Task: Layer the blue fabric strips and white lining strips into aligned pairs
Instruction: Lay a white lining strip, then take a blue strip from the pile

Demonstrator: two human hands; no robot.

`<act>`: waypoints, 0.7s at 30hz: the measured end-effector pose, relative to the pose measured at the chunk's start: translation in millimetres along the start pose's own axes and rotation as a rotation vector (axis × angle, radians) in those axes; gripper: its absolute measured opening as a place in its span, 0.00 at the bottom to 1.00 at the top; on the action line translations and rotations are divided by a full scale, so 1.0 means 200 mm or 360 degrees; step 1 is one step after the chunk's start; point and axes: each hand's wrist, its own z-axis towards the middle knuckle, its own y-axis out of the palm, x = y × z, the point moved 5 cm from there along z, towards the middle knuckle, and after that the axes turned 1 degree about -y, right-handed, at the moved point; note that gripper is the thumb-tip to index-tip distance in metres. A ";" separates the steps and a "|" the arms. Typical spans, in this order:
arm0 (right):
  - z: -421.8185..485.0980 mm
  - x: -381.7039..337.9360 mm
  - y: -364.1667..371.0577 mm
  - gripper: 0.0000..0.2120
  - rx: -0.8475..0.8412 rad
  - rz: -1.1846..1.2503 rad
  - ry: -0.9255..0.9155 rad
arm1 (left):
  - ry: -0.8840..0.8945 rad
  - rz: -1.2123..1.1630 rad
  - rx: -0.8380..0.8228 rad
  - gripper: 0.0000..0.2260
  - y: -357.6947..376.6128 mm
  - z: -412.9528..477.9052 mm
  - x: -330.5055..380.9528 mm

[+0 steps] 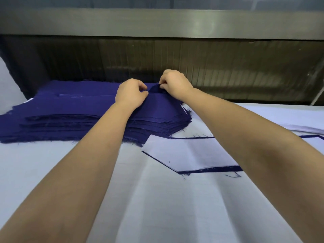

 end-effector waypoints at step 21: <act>-0.14 -0.05 -0.10 0.06 0.0362 0.1052 0.0010 | -0.0325 0.0066 0.0363 0.18 -0.14 -0.02 -0.20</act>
